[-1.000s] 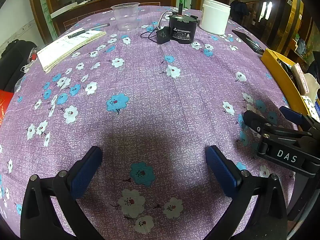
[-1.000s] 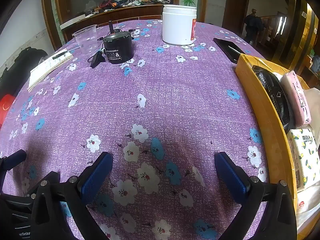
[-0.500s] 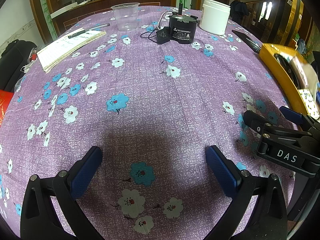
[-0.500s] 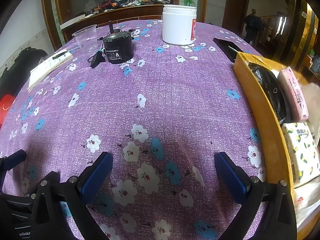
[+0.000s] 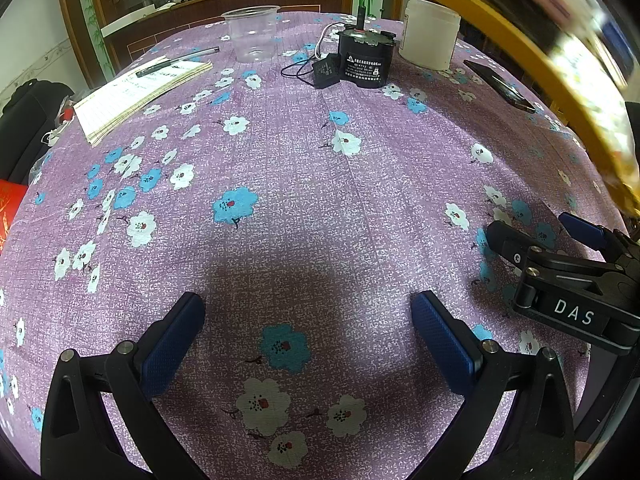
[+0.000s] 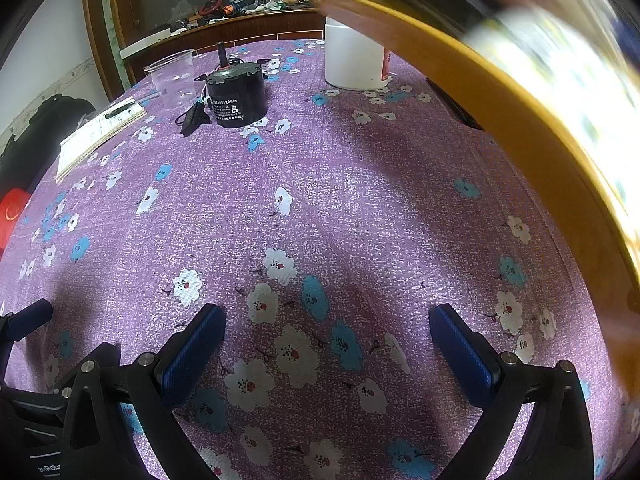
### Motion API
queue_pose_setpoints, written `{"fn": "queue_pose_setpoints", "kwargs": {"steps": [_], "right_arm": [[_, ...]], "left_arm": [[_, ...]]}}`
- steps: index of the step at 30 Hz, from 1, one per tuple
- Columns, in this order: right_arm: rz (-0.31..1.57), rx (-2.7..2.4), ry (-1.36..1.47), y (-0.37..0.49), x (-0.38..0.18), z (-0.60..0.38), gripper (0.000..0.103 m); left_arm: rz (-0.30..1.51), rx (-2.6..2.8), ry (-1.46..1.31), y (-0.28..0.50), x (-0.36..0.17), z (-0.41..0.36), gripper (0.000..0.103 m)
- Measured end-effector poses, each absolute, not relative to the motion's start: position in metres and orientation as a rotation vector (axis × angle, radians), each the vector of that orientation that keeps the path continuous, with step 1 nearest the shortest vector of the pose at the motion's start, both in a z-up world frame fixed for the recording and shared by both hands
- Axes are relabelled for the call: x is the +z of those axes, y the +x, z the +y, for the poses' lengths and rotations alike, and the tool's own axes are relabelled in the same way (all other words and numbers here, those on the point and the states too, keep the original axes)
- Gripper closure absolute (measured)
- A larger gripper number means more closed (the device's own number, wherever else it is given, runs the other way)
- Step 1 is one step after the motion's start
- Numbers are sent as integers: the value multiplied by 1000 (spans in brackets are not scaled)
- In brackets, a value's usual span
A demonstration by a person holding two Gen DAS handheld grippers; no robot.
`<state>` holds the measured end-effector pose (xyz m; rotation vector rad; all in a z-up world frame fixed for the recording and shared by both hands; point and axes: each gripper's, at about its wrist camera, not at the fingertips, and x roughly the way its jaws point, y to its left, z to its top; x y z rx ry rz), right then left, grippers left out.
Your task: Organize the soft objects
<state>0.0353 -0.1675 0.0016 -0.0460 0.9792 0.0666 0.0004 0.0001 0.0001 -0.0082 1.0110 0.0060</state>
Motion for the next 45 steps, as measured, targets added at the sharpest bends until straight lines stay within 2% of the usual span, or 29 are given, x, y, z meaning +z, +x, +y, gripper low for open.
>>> {"fn": "queue_pose_setpoints", "kwargs": {"steps": [45], "right_arm": [[979, 66, -46, 37, 2, -167, 0]], "left_arm": [[1011, 6, -8, -1, 2, -1, 0]]}}
